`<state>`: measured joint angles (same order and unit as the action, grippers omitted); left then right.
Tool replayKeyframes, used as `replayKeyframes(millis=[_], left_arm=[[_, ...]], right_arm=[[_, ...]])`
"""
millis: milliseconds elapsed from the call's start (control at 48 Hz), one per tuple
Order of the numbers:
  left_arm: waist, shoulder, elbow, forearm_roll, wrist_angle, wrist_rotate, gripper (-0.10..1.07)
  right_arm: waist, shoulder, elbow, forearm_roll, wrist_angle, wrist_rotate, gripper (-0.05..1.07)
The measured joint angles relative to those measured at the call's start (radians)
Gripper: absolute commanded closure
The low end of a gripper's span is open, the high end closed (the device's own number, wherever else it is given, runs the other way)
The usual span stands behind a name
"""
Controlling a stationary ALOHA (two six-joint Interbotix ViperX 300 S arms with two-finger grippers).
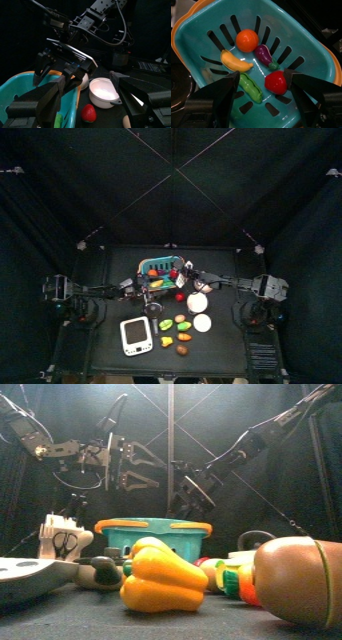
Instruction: Grab pot
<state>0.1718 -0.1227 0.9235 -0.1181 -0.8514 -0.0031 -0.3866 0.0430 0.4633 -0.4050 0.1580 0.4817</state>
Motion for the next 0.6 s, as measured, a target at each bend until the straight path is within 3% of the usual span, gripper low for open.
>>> replayKeyframes(millis=[333,604], left_arm=[[-0.002,-0.002,0.0,0.0,0.0,0.0,-0.05],[-0.002,0.0,0.002,0.0,0.0,0.0,-0.05]], right_arm=[[0.1,-0.235,0.146,0.175,0.202,0.005,0.03],[0.158,-0.515,0.39,0.477,0.227,0.006,0.03]])
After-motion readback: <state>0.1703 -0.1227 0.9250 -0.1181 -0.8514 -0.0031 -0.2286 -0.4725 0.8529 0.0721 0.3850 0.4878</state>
